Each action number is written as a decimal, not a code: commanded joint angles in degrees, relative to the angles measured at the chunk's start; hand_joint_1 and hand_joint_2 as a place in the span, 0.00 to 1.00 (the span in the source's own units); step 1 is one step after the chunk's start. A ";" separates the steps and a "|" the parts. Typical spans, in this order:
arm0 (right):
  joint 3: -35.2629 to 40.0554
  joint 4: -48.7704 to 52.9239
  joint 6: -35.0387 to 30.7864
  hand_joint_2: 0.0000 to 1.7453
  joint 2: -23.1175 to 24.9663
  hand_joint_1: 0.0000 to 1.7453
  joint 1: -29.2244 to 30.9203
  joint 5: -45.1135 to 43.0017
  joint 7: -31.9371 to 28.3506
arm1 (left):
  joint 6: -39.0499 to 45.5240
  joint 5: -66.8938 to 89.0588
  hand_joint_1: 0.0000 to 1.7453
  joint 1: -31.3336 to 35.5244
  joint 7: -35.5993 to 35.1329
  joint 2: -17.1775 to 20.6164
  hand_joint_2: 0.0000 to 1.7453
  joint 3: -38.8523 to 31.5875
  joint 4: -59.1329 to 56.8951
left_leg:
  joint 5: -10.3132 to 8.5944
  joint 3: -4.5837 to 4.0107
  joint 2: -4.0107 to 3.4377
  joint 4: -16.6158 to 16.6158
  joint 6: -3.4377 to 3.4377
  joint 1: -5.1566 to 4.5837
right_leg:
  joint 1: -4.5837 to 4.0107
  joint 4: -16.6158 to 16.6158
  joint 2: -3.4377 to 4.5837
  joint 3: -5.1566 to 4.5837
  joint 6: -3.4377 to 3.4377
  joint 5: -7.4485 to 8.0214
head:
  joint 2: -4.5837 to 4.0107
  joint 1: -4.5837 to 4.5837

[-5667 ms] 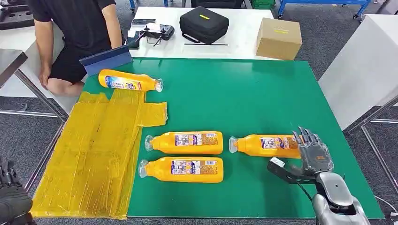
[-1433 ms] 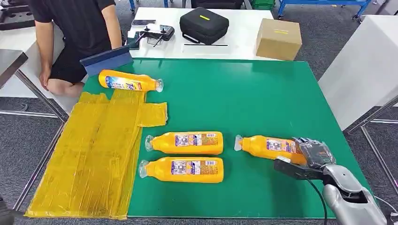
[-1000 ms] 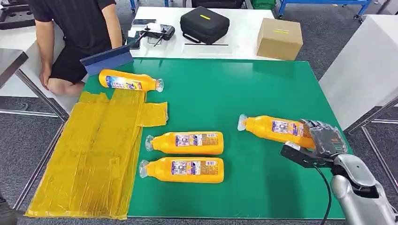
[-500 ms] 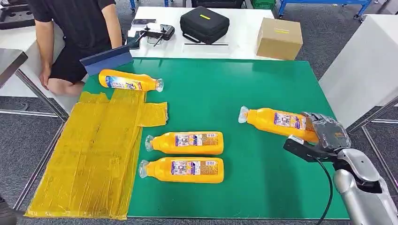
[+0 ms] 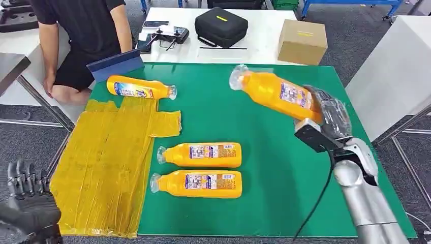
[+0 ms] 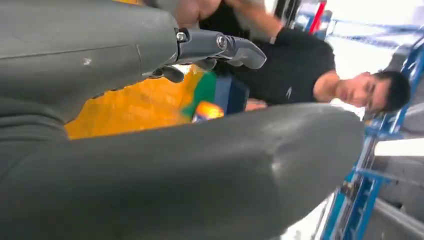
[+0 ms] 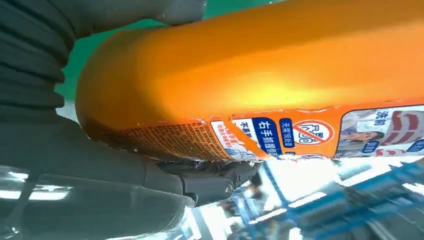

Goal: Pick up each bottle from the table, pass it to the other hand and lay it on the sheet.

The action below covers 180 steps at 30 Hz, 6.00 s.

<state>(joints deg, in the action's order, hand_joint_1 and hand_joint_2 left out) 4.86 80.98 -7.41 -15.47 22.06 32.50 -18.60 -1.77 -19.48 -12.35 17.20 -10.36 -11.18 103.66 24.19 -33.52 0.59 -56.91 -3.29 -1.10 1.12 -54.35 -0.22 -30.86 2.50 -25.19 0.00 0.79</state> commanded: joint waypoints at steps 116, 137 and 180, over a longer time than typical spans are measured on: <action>57.03 -36.17 -2.02 1.00 35.47 1.00 14.24 2.76 15.71 | 6.26 0.15 1.00 12.80 -5.66 -1.12 1.00 24.62 -2.96 | 0.02 -0.05 0.00 0.00 0.29 0.12 | -0.07 0.02 -0.03 -0.07 -0.17 -0.06 | 0.00 0.02; 54.46 -36.53 -2.03 1.00 35.47 1.00 13.22 4.23 14.50 | 6.46 -0.12 1.00 10.49 -4.17 -1.52 1.00 24.22 -2.54 | -0.02 -0.09 0.05 0.02 0.21 0.10 | -0.05 0.05 -0.08 -0.12 -0.14 -0.05 | 0.00 0.02; 23.95 -0.62 -4.04 0.00 19.29 0.00 10.08 9.31 14.31 | 3.20 2.82 1.00 9.04 -1.66 2.91 1.00 13.97 -2.54 | -0.05 -0.15 0.19 -0.03 0.22 0.09 | -0.04 0.04 -0.20 -0.14 -0.12 -0.04 | 0.00 0.04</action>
<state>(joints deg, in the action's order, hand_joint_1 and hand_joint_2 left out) 40.67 63.37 -14.29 14.31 33.44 39.39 -4.46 3.43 -20.04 -4.54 15.26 -11.87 9.44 102.55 24.16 -33.69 0.55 -56.92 -3.26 -1.09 1.16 -54.36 -0.17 -31.13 2.48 -25.19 0.00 0.83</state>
